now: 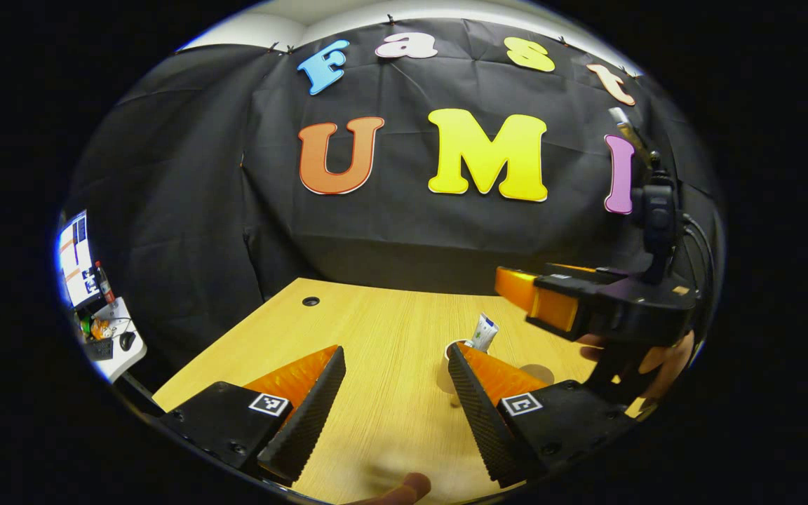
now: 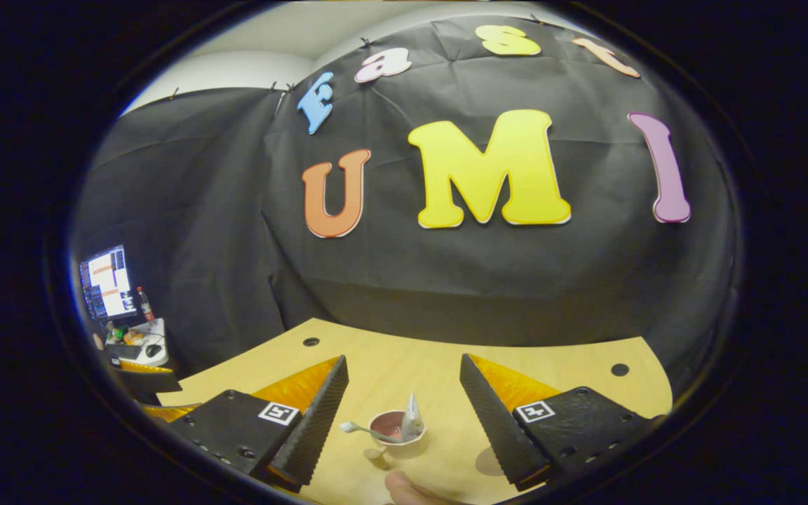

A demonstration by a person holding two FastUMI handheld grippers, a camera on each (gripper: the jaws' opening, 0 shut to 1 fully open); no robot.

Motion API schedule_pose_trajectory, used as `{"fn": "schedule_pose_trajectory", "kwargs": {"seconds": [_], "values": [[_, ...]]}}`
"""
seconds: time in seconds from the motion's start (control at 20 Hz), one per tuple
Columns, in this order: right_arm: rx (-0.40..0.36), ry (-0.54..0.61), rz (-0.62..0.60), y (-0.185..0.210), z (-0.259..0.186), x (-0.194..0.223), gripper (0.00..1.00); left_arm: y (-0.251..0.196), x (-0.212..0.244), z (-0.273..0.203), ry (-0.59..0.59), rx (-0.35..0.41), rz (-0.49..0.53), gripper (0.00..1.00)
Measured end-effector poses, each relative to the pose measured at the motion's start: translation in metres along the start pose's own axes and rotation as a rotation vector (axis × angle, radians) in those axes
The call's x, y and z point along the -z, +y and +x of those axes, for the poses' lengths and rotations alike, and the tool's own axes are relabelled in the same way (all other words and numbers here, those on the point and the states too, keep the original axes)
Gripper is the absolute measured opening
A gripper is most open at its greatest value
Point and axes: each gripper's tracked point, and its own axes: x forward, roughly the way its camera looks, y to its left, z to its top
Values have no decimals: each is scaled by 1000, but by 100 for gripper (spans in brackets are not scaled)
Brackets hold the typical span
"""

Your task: Put the toothbrush and toothpaste on the desktop into the cup, then pick up the cup and place it on the coaster on the desktop.

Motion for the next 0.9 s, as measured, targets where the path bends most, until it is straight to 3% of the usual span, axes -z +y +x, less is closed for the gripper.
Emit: {"fn": "schedule_pose_trajectory", "kwargs": {"seconds": [0.1, 0.15, 0.2, 0.35, 0.4, 0.45, 0.9], "values": [[30, -14, 1, -7, -21, -16, 96, -2, 0, 3, 42, 15, -13, 94], [50, -31, -6, -13, -33, -26, 96, -5, -2, 4, 56, 25, -23, 100], [65, -48, -11, -17, -43, -36, 96, -8, -3, 7, 69, 35, -30, 94], [100, -67, -17, -28, -73, -54, 96, -24, -1, 20, 125, 81, -39, 94], [112, -72, -21, -33, -82, -59, 96, -31, 0, 27, 149, 102, -43, 100], [127, -79, -26, -39, -91, -65, 96, -40, 1, 35, 175, 127, -50, 94], [193, -81, 3, -67, -146, -82, 96, -86, 59, 89, 521, 206, -79, 94]]}}
